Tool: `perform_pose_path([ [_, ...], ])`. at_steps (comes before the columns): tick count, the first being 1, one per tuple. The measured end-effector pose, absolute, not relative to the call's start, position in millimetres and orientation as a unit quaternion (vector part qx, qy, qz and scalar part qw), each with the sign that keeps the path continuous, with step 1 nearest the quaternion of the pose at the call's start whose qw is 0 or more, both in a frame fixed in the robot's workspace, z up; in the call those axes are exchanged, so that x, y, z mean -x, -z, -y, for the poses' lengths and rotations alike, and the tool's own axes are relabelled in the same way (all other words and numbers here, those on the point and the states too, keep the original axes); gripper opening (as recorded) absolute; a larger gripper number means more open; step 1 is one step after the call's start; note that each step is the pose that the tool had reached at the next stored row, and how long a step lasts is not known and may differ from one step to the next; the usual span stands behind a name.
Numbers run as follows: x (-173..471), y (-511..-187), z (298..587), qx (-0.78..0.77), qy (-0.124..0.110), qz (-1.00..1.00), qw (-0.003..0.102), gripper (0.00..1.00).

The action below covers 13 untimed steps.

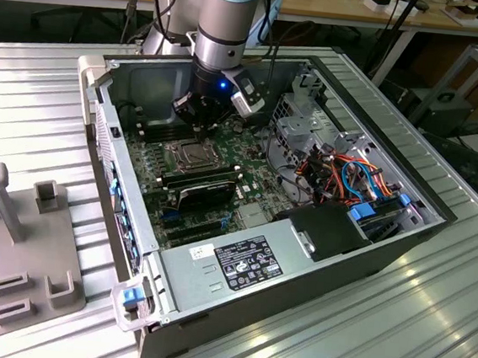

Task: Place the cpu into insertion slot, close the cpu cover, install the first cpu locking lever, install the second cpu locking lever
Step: 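Install the first cpu locking lever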

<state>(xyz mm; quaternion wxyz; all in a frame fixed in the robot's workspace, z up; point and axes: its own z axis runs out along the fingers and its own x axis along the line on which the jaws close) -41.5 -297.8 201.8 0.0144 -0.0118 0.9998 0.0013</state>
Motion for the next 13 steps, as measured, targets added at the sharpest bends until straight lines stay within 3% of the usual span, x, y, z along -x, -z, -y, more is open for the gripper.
perform_pose_path([
  [13,41.1,-201.6,296.9,0.012,-0.003,-1.000,0.015,0.11],
])
